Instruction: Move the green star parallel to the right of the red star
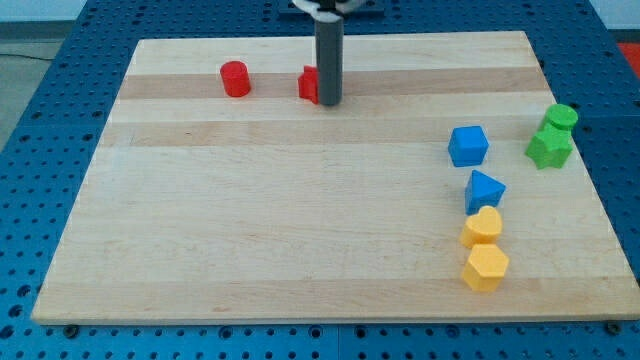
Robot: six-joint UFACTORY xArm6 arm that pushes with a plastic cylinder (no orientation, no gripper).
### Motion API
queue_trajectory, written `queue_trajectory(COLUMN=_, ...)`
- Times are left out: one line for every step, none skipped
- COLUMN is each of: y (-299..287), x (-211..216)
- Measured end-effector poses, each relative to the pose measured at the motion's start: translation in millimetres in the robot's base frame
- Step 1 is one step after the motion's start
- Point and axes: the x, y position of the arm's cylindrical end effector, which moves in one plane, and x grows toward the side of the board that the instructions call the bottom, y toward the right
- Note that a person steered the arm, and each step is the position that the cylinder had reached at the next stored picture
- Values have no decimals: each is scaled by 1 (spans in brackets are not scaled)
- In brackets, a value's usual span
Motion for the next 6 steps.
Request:
queue_trajectory(y=2, x=0)
queue_trajectory(y=25, x=-11)
queue_trajectory(y=164, x=-23)
queue_trajectory(y=290, x=-2)
queue_trajectory(y=352, x=23)
queue_trajectory(y=328, x=57)
